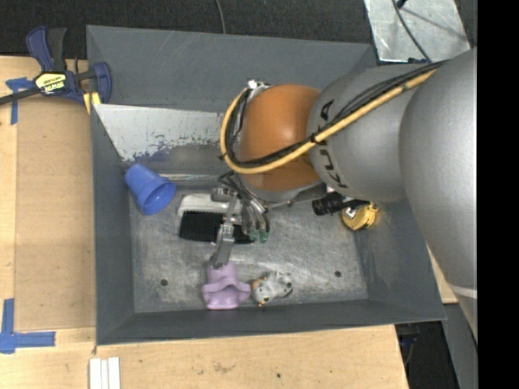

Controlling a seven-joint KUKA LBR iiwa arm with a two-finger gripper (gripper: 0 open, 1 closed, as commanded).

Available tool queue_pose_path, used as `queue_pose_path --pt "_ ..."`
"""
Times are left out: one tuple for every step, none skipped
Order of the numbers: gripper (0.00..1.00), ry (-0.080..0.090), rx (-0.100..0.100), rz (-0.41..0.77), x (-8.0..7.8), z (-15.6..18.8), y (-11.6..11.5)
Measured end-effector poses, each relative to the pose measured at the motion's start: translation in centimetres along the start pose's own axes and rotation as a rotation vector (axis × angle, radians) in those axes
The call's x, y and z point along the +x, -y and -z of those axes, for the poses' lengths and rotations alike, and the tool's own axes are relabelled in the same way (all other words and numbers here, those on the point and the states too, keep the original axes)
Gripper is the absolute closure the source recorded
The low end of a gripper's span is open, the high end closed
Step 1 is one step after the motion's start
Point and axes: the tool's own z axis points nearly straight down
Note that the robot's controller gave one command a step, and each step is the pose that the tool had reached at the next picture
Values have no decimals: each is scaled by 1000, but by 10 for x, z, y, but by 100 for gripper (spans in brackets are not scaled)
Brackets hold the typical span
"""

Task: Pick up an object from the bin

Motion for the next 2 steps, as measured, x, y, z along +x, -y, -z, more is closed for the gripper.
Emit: queue_pose_path --pt "100 10 -4 123 -25 -49 17" --pt "100 9 -4 122 -25 -49 17"
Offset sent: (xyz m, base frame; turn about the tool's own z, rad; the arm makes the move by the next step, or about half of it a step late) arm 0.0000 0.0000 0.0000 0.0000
